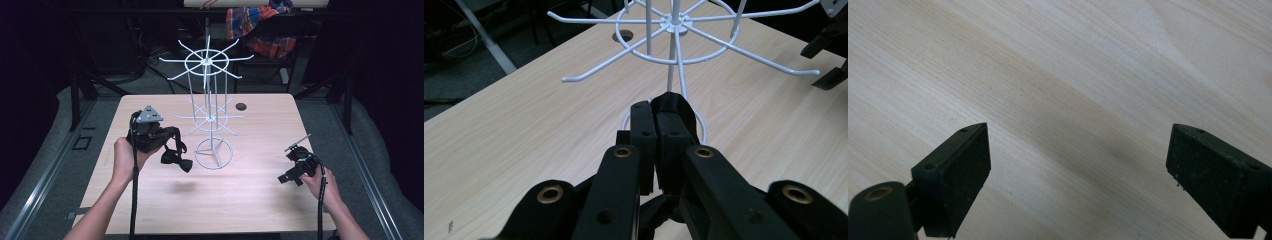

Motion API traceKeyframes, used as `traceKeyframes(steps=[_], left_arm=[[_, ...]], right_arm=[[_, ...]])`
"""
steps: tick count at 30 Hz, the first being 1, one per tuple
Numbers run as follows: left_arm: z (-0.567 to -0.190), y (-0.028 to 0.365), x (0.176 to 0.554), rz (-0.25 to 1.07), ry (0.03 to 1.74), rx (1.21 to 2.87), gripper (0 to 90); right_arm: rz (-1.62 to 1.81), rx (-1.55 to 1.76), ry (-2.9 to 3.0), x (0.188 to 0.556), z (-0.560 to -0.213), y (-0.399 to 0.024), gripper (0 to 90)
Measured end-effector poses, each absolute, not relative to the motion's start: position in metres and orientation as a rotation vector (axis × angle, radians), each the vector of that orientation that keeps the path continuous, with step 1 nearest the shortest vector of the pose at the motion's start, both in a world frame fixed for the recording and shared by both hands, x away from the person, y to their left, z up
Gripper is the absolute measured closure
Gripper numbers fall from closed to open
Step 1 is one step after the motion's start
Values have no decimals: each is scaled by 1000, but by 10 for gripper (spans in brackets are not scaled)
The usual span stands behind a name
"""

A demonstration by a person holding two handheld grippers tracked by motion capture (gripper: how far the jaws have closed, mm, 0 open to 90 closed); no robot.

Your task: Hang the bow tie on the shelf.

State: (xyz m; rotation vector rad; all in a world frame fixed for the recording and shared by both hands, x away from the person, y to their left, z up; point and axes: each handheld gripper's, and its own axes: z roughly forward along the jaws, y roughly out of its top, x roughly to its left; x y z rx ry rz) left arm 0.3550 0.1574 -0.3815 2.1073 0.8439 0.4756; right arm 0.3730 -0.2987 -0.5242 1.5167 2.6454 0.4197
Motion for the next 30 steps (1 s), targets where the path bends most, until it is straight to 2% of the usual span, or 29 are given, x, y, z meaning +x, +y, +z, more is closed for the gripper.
traceKeyframes(steps=[30], left_arm=[[-376, 138, 367, 520, 814, 2185, 880]], right_arm=[[418, 1518, 2649, 373, -524, -298, 103]])
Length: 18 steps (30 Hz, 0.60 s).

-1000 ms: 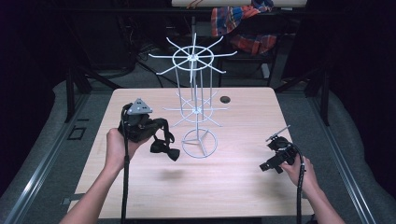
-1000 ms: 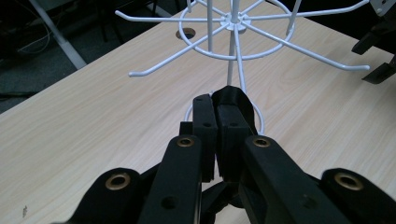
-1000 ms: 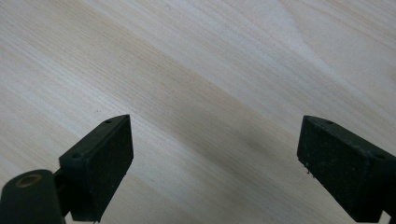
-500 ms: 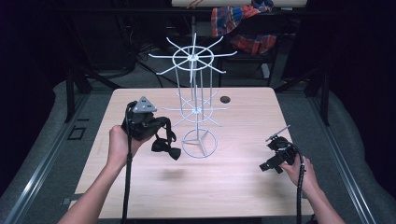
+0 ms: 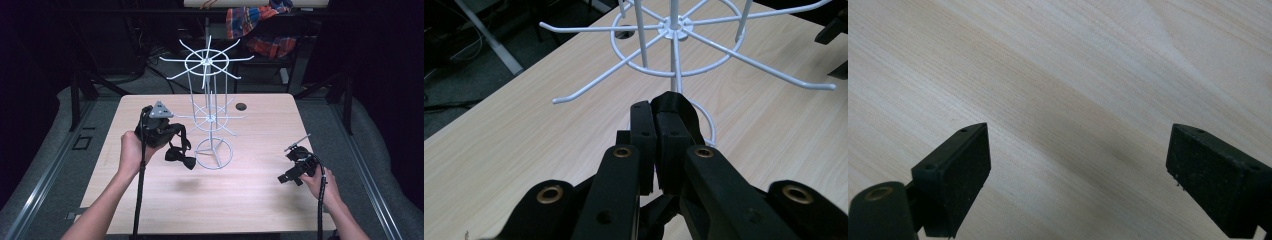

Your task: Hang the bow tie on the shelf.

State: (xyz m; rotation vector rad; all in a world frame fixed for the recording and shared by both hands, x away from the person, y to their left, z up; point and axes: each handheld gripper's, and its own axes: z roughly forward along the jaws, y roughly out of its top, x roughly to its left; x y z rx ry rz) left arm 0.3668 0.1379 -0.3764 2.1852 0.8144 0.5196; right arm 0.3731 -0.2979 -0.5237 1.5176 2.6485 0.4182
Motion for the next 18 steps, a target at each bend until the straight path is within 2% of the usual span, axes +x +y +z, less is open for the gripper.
traceKeyframes(steps=[18], left_arm=[[-379, 130, 374, 512, 804, 2225, 879]], right_arm=[[420, 1507, 2651, 373, -524, -298, 103]])
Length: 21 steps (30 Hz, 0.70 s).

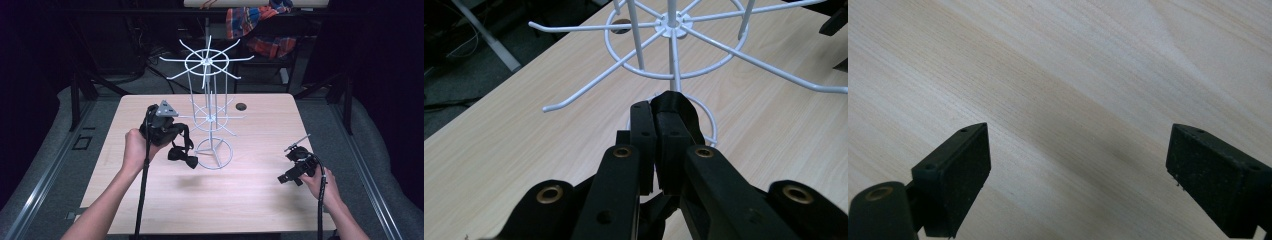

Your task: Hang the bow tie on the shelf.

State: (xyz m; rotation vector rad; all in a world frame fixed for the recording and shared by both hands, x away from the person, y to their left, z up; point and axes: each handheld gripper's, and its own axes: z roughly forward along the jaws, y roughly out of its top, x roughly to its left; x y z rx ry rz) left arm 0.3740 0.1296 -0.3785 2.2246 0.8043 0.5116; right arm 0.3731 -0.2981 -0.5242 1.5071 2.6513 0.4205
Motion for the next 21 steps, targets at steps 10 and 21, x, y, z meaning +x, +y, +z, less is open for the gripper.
traceKeyframes(steps=[10, 21], left_arm=[[-379, 129, 378, 502, 802, 2242, 879], [-385, 135, 384, 440, 826, 2240, 878]], right_arm=[[425, 1519, 2646, 373, -524, -298, 103], [436, 1513, 2645, 372, -524, -297, 103]])
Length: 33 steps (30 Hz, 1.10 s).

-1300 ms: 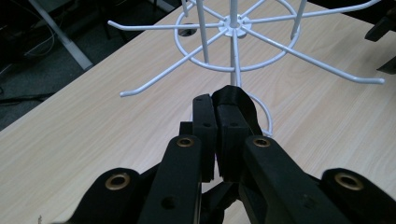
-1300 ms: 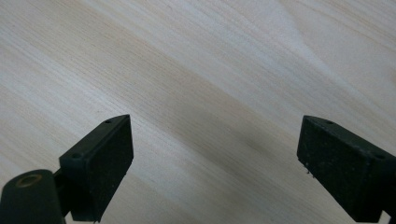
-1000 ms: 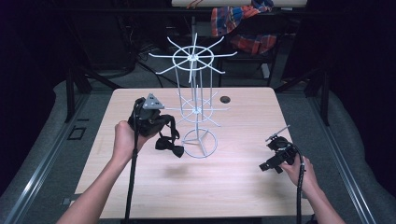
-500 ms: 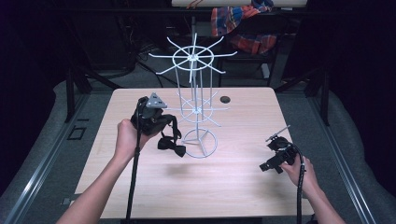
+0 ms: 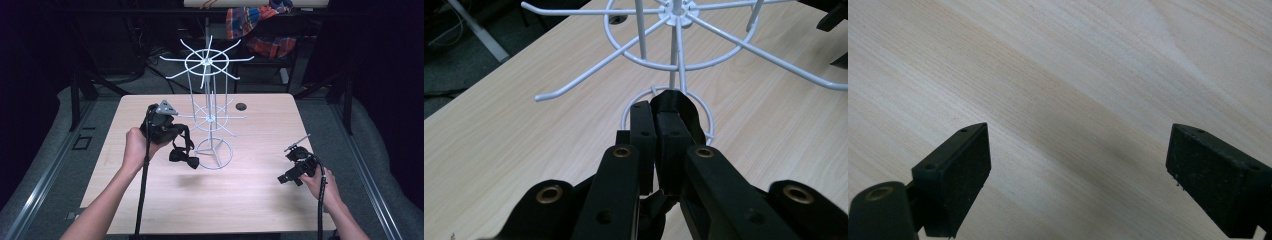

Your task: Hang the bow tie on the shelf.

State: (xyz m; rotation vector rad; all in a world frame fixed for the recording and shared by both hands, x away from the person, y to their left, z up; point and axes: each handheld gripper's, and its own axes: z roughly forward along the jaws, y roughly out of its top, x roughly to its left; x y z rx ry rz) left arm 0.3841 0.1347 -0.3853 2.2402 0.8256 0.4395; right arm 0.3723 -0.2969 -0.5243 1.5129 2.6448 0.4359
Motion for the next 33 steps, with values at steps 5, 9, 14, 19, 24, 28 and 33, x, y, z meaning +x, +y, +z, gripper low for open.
traceKeyframes(steps=[5, 9, 14, 19, 24, 28, 33], left_arm=[[-391, 138, 385, 426, 841, 2241, 875], [-394, 141, 386, 419, 847, 2235, 874], [-399, 143, 386, 408, 861, 2218, 873], [-404, 144, 386, 384, 869, 2210, 866], [-410, 143, 386, 363, 875, 2210, 842], [-412, 144, 386, 354, 875, 2207, 797], [-415, 144, 385, 343, 881, 2206, 661]], right_arm=[[394, 1499, 2639, 372, -522, -297, 103], [395, 1499, 2638, 373, -523, -297, 104], [419, 1498, 2648, 373, -524, -297, 104], [397, 1493, 2639, 373, -523, -297, 104], [404, 1490, 2652, 373, -523, -297, 104], [407, 1490, 2652, 373, -524, -297, 104], [408, 1490, 2654, 373, -524, -297, 104]])
